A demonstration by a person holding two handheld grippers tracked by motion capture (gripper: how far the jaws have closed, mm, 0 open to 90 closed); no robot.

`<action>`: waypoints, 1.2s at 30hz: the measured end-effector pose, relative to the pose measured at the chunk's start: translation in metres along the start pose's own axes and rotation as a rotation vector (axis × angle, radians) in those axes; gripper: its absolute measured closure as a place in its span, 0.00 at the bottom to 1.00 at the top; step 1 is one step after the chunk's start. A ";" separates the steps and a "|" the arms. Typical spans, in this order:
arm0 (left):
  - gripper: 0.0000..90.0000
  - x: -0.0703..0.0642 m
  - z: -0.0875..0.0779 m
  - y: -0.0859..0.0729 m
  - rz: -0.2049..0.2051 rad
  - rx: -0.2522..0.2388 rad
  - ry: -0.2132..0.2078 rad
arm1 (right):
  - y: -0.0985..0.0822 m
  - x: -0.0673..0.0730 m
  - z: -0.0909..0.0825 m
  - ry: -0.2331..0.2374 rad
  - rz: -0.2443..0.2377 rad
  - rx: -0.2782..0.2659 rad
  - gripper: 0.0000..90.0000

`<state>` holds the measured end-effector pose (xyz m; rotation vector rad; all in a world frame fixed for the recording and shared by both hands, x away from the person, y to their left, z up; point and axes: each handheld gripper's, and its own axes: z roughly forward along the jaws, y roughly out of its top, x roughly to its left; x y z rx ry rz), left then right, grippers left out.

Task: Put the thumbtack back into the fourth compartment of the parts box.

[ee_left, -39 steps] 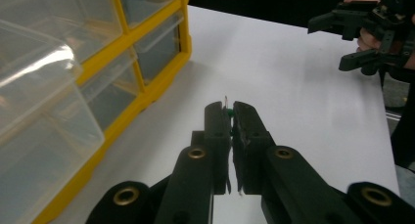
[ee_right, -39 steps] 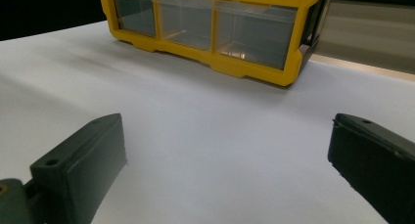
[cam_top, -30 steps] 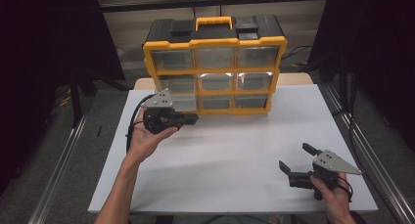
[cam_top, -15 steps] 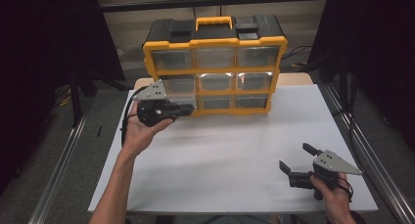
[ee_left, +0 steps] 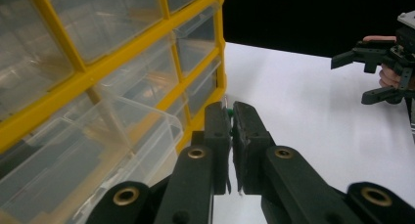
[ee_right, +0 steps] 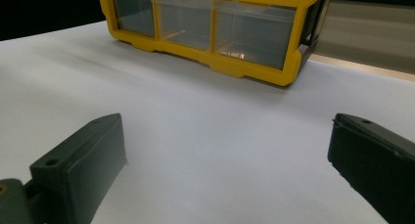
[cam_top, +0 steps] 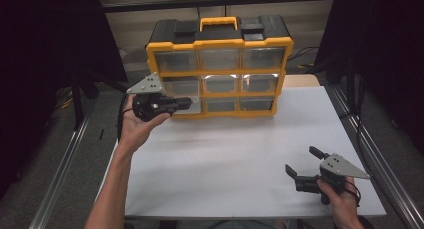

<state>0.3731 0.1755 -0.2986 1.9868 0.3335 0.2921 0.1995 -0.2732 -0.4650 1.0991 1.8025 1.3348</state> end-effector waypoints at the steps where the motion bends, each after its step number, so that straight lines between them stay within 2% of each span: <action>1: 0.95 0.001 -0.002 0.001 0.002 0.009 0.003 | 0.000 0.000 0.000 -0.001 0.000 0.000 0.01; 11: 0.95 0.015 -0.014 0.006 -0.005 0.004 0.036 | 0.000 0.000 0.000 0.000 0.000 0.000 0.01; 12: 0.95 0.015 -0.015 0.006 -0.016 -0.002 0.040 | 0.000 0.000 0.000 0.001 0.000 0.000 0.01; 15: 0.95 0.021 -0.018 0.008 -0.009 0.006 0.054 | 0.000 0.000 0.000 0.001 -0.001 0.000 0.01; 20: 0.95 0.027 -0.020 0.009 -0.026 0.009 0.068 | 0.000 0.000 0.000 0.001 -0.001 0.000 0.01; 27: 0.95 0.036 -0.021 0.012 -0.027 0.018 0.089 | 0.000 0.000 0.000 0.000 -0.001 0.000 0.01; 28: 0.95 0.037 -0.020 0.013 -0.040 0.013 0.092 | 0.000 0.000 0.000 0.001 -0.003 0.000 0.01; 29: 0.95 0.039 -0.021 0.014 -0.030 0.023 0.095 | 0.000 0.000 0.000 0.002 -0.005 0.000 0.01; 31: 0.95 0.041 -0.020 0.015 -0.046 0.020 0.099 | 0.000 0.000 0.000 0.003 -0.004 -0.001 0.01; 36: 0.95 0.049 -0.022 0.018 -0.045 0.041 0.113 | 0.000 0.000 0.000 0.001 -0.001 0.000 0.01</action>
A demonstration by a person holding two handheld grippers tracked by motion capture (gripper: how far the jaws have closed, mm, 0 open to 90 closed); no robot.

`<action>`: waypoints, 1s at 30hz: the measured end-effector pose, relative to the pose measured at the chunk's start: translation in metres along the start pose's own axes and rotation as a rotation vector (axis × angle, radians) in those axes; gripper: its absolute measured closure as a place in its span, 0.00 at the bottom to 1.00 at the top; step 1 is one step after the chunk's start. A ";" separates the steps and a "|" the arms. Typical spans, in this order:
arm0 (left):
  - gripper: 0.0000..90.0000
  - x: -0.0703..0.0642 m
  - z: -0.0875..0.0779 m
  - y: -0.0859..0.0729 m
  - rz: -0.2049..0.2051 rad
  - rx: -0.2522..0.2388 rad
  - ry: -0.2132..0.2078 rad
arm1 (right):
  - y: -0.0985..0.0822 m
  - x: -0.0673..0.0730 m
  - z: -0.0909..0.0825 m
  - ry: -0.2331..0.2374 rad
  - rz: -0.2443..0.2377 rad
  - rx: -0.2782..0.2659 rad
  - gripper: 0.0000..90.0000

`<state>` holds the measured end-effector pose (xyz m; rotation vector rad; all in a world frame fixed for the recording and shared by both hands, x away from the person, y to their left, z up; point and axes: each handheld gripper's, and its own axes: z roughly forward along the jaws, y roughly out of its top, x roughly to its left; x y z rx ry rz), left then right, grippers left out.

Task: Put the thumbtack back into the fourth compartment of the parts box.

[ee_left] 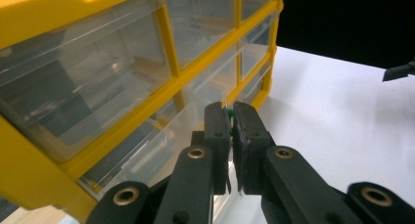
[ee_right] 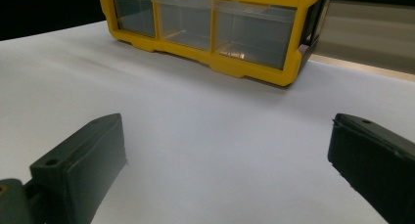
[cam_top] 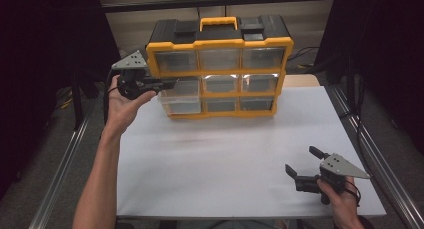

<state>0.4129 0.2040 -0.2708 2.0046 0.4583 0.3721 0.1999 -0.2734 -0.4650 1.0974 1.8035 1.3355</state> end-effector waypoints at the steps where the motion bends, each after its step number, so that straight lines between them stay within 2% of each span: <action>1: 0.95 0.001 0.000 0.000 -0.007 0.007 0.003 | 0.000 0.000 0.000 0.000 -0.001 0.000 0.01; 11: 0.95 0.010 0.002 0.006 -0.009 0.040 0.039 | 0.000 0.000 0.000 0.003 -0.002 0.000 0.01; 17: 0.95 0.016 0.007 0.007 -0.016 0.073 0.042 | 0.000 0.000 0.000 0.003 -0.003 0.002 0.01; 20: 0.95 0.020 0.010 0.006 -0.037 0.073 0.040 | 0.000 0.000 0.000 0.001 0.000 0.000 0.01; 21: 0.95 0.021 0.010 0.006 -0.030 0.083 0.043 | 0.000 0.000 0.000 0.001 -0.001 0.000 0.01; 24: 0.95 0.023 0.012 0.005 -0.045 0.094 0.048 | 0.000 0.000 0.000 0.002 -0.001 0.000 0.01; 30: 0.95 0.023 0.016 0.008 -0.029 0.125 0.046 | 0.000 0.000 0.000 0.001 -0.004 0.002 0.01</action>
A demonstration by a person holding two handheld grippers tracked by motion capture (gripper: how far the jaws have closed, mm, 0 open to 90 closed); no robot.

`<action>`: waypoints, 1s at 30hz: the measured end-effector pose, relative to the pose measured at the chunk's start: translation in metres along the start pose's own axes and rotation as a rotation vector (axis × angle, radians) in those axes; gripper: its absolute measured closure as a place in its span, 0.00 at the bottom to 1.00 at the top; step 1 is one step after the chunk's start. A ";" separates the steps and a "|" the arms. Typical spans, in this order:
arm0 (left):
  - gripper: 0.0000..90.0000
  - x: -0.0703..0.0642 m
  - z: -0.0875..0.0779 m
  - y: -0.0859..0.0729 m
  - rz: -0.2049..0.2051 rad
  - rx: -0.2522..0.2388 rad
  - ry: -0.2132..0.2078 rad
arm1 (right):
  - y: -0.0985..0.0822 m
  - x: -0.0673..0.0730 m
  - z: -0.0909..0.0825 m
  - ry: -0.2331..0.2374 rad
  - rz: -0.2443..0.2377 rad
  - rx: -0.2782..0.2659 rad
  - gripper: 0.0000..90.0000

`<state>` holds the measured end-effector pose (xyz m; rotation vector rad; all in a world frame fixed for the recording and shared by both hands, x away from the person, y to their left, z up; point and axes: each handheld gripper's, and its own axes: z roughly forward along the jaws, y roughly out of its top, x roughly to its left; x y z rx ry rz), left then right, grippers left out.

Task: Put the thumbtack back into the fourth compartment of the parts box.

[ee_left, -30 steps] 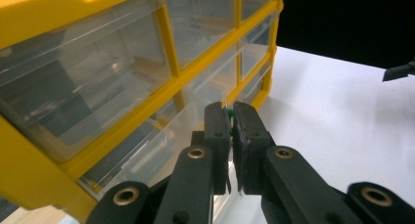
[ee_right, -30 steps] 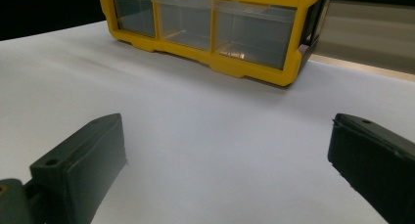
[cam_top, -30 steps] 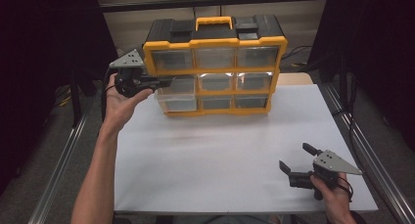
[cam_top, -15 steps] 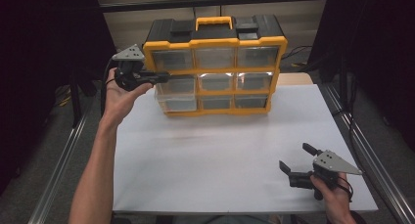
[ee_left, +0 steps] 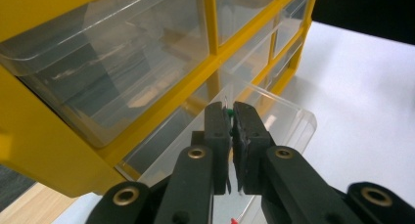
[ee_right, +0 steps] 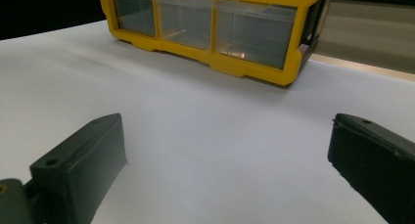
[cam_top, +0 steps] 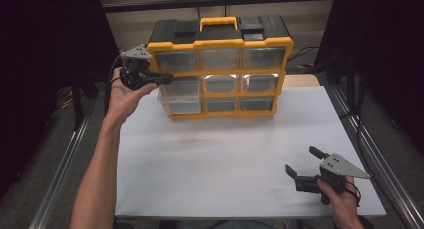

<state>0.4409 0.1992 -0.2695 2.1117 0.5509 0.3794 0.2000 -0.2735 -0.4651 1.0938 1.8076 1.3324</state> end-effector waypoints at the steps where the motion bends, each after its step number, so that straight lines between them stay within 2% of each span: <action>1: 0.95 0.001 0.000 0.001 -0.001 0.010 0.003 | 0.000 0.000 0.000 0.002 -0.001 0.000 0.01; 3: 0.95 0.003 0.002 0.002 -0.005 0.023 0.003 | 0.000 0.001 0.000 0.003 0.002 -0.002 0.01; 4: 0.95 0.003 0.004 0.001 -0.020 0.023 0.001 | 0.000 0.001 0.000 0.003 0.002 -0.002 0.01; 12: 0.95 0.011 0.012 0.003 -0.019 0.097 0.007 | 0.000 0.000 0.000 0.002 0.000 0.000 0.01; 13: 0.95 0.010 0.014 0.003 -0.032 0.095 0.008 | 0.000 0.000 0.000 0.003 0.002 0.001 0.01; 14: 0.95 0.011 0.014 0.003 -0.012 0.118 0.019 | 0.000 0.000 0.000 0.003 0.001 0.001 0.01; 20: 0.95 0.011 0.022 0.006 0.005 0.166 0.006 | 0.000 0.000 0.000 0.005 0.000 0.001 0.01; 21: 0.95 0.010 0.025 0.006 -0.011 0.161 0.009 | 0.000 0.000 0.000 0.004 0.000 0.001 0.01; 24: 0.95 0.009 0.029 0.008 0.007 0.199 -0.007 | 0.000 0.000 0.000 0.011 0.003 0.005 0.01; 25: 0.95 0.007 0.031 0.009 -0.002 0.201 0.005 | 0.000 0.000 0.001 0.012 -0.002 0.002 0.01; 27: 0.95 0.007 0.033 0.010 0.010 0.228 -0.005 | 0.000 0.000 0.001 0.012 -0.003 0.001 0.01; 28: 0.95 0.005 0.034 0.010 0.007 0.236 0.003 | 0.000 0.000 0.001 0.012 -0.002 0.001 0.01; 30: 0.95 0.007 0.035 0.012 0.037 0.268 -0.013 | 0.000 0.000 0.000 0.008 0.000 0.003 0.01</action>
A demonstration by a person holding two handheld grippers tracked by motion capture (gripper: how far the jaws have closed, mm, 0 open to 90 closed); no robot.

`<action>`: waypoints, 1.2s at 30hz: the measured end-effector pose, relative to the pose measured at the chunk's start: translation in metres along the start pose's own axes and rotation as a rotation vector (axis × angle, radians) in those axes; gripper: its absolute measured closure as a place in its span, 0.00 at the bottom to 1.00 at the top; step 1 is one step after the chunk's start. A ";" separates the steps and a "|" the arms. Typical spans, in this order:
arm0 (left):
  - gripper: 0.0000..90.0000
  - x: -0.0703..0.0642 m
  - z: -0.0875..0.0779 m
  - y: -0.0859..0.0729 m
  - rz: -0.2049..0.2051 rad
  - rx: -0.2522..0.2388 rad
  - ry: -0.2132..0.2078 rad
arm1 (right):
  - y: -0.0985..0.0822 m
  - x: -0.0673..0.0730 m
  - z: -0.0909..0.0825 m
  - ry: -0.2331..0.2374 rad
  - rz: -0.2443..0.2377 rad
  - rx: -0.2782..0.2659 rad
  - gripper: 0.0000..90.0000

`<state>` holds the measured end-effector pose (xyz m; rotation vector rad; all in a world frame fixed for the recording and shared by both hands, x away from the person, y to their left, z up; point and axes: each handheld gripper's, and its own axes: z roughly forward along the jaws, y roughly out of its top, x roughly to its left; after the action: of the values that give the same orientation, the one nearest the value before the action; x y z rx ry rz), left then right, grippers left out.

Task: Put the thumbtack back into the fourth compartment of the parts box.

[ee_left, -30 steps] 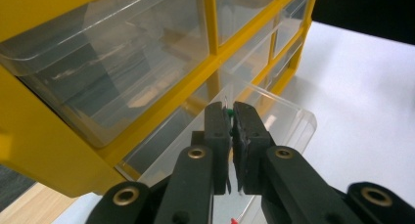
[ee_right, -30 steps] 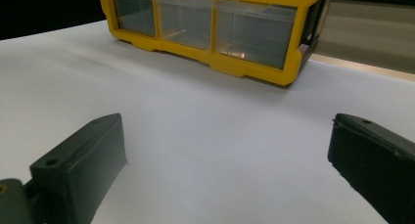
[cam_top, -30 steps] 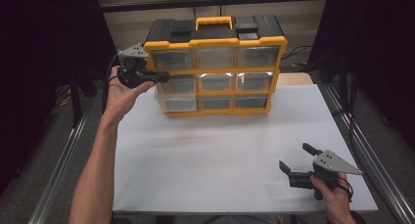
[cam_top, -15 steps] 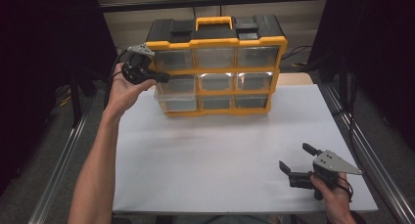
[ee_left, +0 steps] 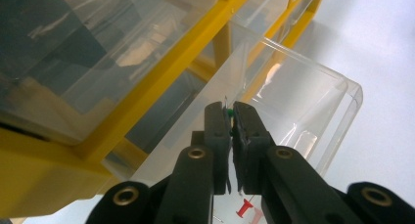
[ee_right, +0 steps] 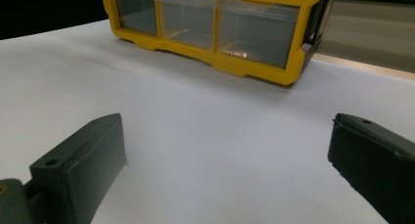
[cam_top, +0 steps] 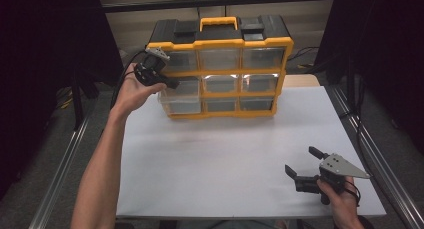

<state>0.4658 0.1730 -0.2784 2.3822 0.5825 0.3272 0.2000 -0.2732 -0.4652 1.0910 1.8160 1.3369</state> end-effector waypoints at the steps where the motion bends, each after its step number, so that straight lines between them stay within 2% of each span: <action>1: 0.95 -0.001 0.002 0.000 -0.025 -0.009 -0.005 | 0.000 0.000 0.000 0.000 0.003 0.001 0.01; 2: 0.95 -0.002 0.003 0.000 -0.022 -0.012 0.003 | 0.000 0.000 0.000 -0.001 0.003 0.002 0.01; 4: 0.95 -0.001 0.004 0.001 -0.023 0.014 -0.019 | 0.000 0.000 0.000 0.000 0.002 0.001 0.01; 6: 0.95 -0.001 0.006 0.001 -0.018 0.035 -0.019 | 0.000 0.000 0.000 0.004 -0.002 -0.001 0.01; 7: 0.95 0.001 0.006 0.001 -0.001 0.051 -0.027 | 0.000 0.000 0.000 0.004 -0.003 -0.002 0.01; 8: 0.95 0.000 0.008 0.000 -0.019 0.047 -0.023 | 0.000 0.000 0.000 0.004 -0.003 -0.002 0.01; 9: 0.95 0.002 0.007 0.001 0.019 0.089 -0.034 | 0.000 0.000 0.000 0.002 -0.003 0.000 0.01; 10: 0.95 0.001 0.008 0.001 0.024 0.098 -0.035 | 0.000 0.000 0.000 0.004 -0.001 0.000 0.01; 11: 0.95 -0.002 0.011 0.001 -0.013 0.074 -0.019 | 0.000 0.000 0.000 0.004 -0.003 -0.001 0.01; 12: 0.95 -0.002 0.012 0.001 0.005 0.095 -0.018 | 0.000 0.000 0.000 0.004 -0.003 -0.002 0.01; 17: 0.95 -0.005 0.020 0.003 -0.007 0.127 -0.025 | 0.000 0.000 0.000 0.004 -0.004 -0.002 0.01; 18: 0.95 -0.002 0.020 0.003 0.030 0.164 -0.035 | 0.000 0.000 0.000 0.004 -0.003 -0.003 0.01; 19: 0.95 -0.005 0.023 0.003 -0.016 0.138 -0.028 | 0.000 0.000 0.000 0.003 -0.004 -0.001 0.01; 21: 0.95 -0.003 0.025 0.004 -0.004 0.171 -0.037 | 0.000 0.000 0.000 0.004 -0.002 0.000 0.01; 22: 0.95 -0.004 0.027 0.004 -0.025 0.166 -0.043 | 0.000 0.000 0.000 0.004 -0.003 -0.001 0.01; 23: 0.95 -0.001 0.027 0.005 0.017 0.206 -0.054 | 0.000 0.000 0.000 0.005 -0.003 -0.002 0.01; 24: 0.95 -0.003 0.030 0.005 -0.028 0.179 -0.047 | 0.000 0.000 0.000 0.005 -0.002 -0.001 0.01; 27: 0.95 -0.002 0.034 0.005 -0.035 0.205 -0.047 | 0.000 0.000 -0.001 0.004 0.000 -0.001 0.01; 28: 0.95 0.001 0.034 0.006 -0.001 0.228 -0.050 | 0.000 0.000 -0.001 0.004 0.000 0.000 0.01; 29: 0.95 0.000 0.035 0.005 -0.017 0.222 -0.048 | 0.000 0.000 0.000 0.005 0.001 0.000 0.01; 36: 0.95 0.004 0.036 0.003 -0.026 0.239 -0.049 | 0.000 0.000 0.000 0.007 0.000 0.000 0.01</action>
<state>0.4836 0.1536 -0.3030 2.6004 0.6614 0.1961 0.1996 -0.2734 -0.4651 1.0876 1.8211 1.3424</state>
